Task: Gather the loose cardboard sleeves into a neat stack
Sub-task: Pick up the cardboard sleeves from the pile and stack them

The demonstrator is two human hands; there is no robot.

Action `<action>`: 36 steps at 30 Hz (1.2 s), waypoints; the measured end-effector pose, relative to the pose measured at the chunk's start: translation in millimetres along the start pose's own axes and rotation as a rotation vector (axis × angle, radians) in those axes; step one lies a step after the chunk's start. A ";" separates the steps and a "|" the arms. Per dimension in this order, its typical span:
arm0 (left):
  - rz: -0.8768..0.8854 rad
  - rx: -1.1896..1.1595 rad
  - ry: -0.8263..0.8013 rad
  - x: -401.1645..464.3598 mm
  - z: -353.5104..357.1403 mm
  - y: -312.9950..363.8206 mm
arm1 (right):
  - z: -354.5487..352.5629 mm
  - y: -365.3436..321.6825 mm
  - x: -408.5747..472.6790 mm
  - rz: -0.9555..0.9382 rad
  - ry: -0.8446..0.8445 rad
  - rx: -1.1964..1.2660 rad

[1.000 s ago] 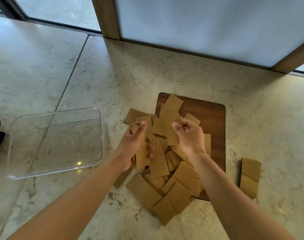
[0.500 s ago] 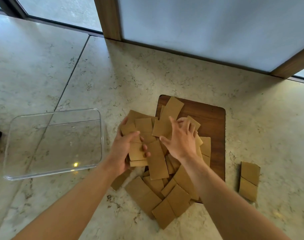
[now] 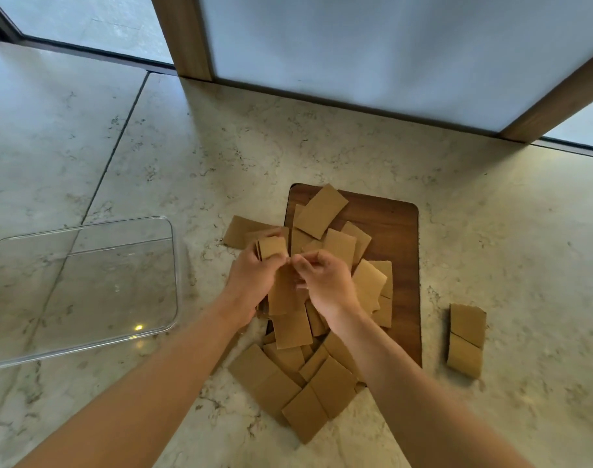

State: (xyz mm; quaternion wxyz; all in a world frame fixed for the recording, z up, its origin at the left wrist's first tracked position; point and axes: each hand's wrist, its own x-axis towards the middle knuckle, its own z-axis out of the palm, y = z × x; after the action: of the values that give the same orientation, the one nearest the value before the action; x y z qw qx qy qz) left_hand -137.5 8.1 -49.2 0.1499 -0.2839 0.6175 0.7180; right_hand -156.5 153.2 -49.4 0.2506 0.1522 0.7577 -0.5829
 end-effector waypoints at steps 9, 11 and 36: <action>-0.269 -0.389 -0.158 -25.8 7.0 -14.9 | -72.8 52.1 -23.5 0.133 0.396 -0.669; -0.283 -0.348 -0.183 -29.4 10.2 -14.0 | -86.6 54.9 -22.2 0.061 0.425 -0.491; -0.321 -0.320 -0.365 -72.5 64.8 -33.5 | -111.2 54.4 -75.0 -0.009 0.124 0.094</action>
State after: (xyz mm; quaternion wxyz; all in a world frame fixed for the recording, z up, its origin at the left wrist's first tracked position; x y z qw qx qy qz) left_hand -75.3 87.3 -28.2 0.3235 -0.2643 0.4064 0.8126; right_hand -88.5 279.4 -29.8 0.1932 0.1960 0.7443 -0.6085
